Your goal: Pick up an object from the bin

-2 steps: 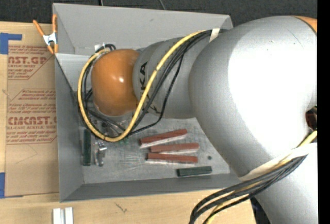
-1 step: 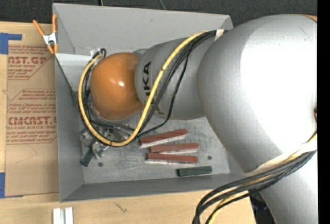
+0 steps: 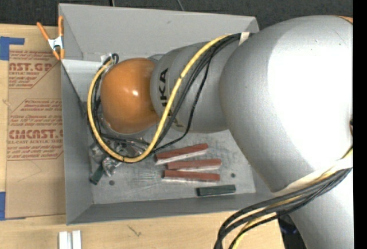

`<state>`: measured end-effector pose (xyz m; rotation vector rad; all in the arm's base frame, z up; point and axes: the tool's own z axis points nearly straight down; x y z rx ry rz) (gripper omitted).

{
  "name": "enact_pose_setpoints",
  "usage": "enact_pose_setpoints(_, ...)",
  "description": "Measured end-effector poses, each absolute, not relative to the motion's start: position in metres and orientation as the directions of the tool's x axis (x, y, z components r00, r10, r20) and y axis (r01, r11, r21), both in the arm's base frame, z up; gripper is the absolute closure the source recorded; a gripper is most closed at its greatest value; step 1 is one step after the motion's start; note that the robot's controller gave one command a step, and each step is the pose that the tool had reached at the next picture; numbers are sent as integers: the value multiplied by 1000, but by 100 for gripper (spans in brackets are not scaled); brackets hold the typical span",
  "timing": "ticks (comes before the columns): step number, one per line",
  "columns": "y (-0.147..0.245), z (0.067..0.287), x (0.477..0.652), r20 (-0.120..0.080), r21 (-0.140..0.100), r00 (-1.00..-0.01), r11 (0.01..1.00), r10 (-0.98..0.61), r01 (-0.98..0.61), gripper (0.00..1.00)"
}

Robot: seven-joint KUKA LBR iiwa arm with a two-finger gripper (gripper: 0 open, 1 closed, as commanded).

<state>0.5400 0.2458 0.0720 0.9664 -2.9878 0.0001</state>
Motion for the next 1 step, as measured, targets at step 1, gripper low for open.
enact_pose_setpoints(1,248,226,554,-4,1,-798,798,-602,-602,100)
